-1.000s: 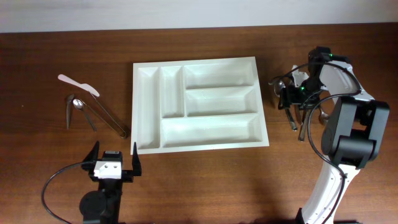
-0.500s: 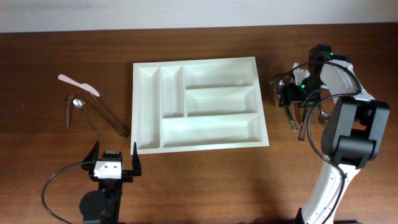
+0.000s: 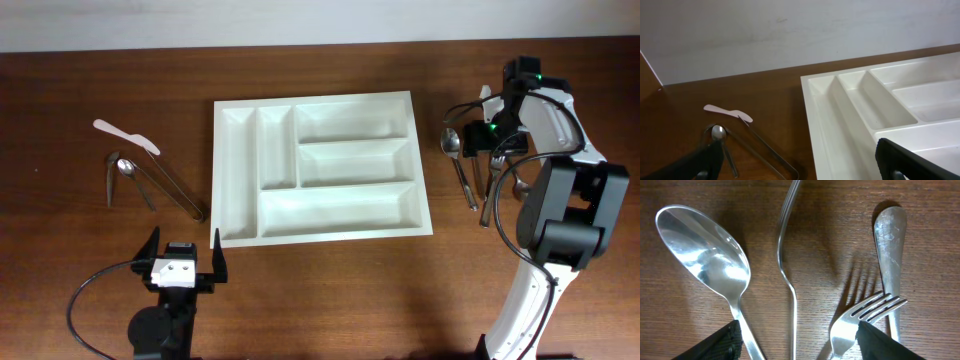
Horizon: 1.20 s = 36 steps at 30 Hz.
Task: Pack container
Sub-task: 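Lower the right gripper and grasp the silver knife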
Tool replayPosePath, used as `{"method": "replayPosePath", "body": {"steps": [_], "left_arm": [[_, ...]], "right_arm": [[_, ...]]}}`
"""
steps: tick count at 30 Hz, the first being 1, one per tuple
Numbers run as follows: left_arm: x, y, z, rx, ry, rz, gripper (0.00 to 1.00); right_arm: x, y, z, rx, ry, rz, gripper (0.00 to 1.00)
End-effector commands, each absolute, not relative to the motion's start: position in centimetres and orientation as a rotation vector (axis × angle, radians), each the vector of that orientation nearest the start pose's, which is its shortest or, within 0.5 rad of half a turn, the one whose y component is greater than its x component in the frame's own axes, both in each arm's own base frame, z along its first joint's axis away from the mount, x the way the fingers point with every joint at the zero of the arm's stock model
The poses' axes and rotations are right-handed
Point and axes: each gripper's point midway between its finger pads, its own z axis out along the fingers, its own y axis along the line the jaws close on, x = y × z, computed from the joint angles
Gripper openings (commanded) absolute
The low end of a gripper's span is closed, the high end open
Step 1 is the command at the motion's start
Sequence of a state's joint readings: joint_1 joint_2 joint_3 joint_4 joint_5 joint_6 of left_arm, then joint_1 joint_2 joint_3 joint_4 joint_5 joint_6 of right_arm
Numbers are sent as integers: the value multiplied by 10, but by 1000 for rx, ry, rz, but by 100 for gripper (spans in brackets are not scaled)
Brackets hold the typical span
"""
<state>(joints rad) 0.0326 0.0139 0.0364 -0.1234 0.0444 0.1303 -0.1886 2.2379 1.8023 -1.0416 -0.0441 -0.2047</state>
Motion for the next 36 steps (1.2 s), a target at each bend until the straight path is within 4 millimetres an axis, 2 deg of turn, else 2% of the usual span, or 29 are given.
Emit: {"method": "replayPosePath", "body": {"steps": [1, 10, 13, 24, 31, 36], "left_arm": [[244, 0, 157, 103, 1667, 79, 99], [244, 0, 157, 103, 1667, 79, 99], [244, 0, 157, 104, 1667, 79, 99], [244, 0, 157, 104, 1667, 79, 99], [244, 0, 157, 104, 1667, 79, 99], [244, 0, 157, 103, 1667, 79, 99]], "right_arm": [[451, -81, 26, -12, 3040, 6, 71], [448, -79, 13, -6, 3067, 40, 60], [448, -78, 11, 1, 3069, 48, 53], [448, -77, 11, 10, 3065, 64, 50], [438, -74, -2, 18, 3095, 75, 49], [436, -73, -5, 21, 3101, 83, 40]]}}
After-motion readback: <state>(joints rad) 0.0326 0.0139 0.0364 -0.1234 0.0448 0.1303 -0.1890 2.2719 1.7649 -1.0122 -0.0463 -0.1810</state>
